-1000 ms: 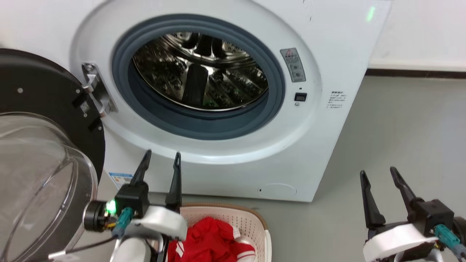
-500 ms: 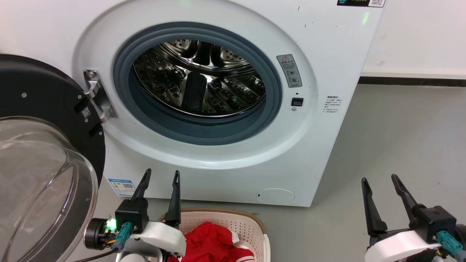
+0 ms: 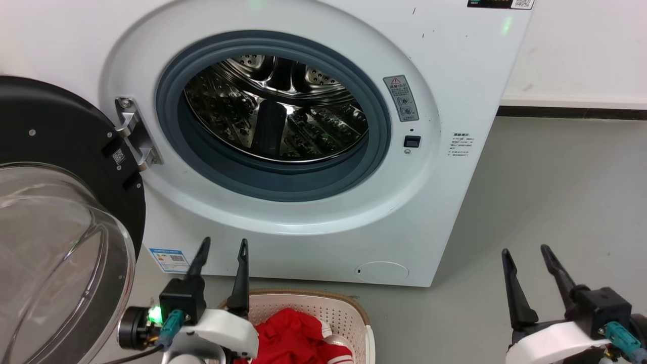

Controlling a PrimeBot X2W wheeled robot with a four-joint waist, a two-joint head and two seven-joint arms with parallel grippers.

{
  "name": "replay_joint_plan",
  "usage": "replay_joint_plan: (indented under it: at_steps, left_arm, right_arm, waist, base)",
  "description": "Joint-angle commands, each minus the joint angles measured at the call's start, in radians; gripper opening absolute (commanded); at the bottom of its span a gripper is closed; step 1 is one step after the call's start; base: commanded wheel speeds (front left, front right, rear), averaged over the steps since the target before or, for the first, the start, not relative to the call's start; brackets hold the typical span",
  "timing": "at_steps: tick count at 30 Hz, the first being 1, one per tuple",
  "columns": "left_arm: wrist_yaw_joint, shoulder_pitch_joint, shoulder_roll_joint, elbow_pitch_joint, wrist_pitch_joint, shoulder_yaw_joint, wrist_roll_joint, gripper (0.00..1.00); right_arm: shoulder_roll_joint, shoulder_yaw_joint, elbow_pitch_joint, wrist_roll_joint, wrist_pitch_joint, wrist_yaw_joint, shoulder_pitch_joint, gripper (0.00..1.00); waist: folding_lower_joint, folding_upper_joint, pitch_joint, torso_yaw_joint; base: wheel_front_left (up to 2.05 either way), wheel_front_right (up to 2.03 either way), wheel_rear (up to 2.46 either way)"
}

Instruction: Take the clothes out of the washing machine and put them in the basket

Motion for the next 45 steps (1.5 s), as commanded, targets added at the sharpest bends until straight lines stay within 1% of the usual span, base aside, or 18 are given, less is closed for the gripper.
replay_joint_plan:
  at_steps: [1,3,12,25,33,34,45]
  left_arm:
    - [-0.001,0.001,-0.001,0.004,0.001,0.001,-0.005,0.0]
    - [-0.003,0.001,-0.003,0.017,0.009,0.011,-0.023,0.0]
    - [-0.023,-0.002,-0.009,0.015,0.059,0.047,-0.205,0.0]
    - [-0.049,0.0,-0.016,0.004,0.112,0.085,-0.431,0.0]
    - [-0.063,-0.001,-0.02,0.001,0.143,0.108,-0.554,0.0]
    - [-0.063,-0.001,-0.02,0.001,0.143,0.108,-0.554,0.0]
    - [-0.081,-0.004,-0.025,-0.003,0.183,0.138,-0.706,0.0]
  right_arm:
    - [0.0,0.001,0.006,0.002,-0.001,0.0,0.001,0.0]
    - [0.001,0.004,0.014,0.02,-0.001,0.0,0.005,0.0]
    - [-0.009,0.002,0.04,0.232,0.023,0.0,-0.019,0.0]
    - [-0.018,0.0,0.075,0.485,0.052,0.0,-0.049,0.0]
    - [-0.022,-0.003,0.094,0.62,0.069,0.0,-0.065,0.0]
    - [-0.022,-0.003,0.094,0.62,0.069,0.0,-0.065,0.0]
    - [-0.025,-0.008,0.116,0.789,0.092,0.0,-0.084,0.0]
  waist:
    - [0.0,0.0,0.0,0.0]
    - [0.0,0.0,0.0,-0.001]
    - [0.0,0.0,0.001,-0.003]
    - [0.0,0.0,0.001,-0.008]
    - [0.0,0.0,0.001,-0.01]
    - [0.0,0.0,0.001,-0.01]
    - [0.0,0.0,0.002,-0.014]
  base:
    - [0.0,0.0,0.0]
    - [0.0,0.0,0.0]
    - [0.0,0.0,0.0]
    - [0.0,0.0,0.0]
    - [0.0,0.0,0.0]
    - [0.0,0.0,0.0]
    - [0.0,0.0,0.0]
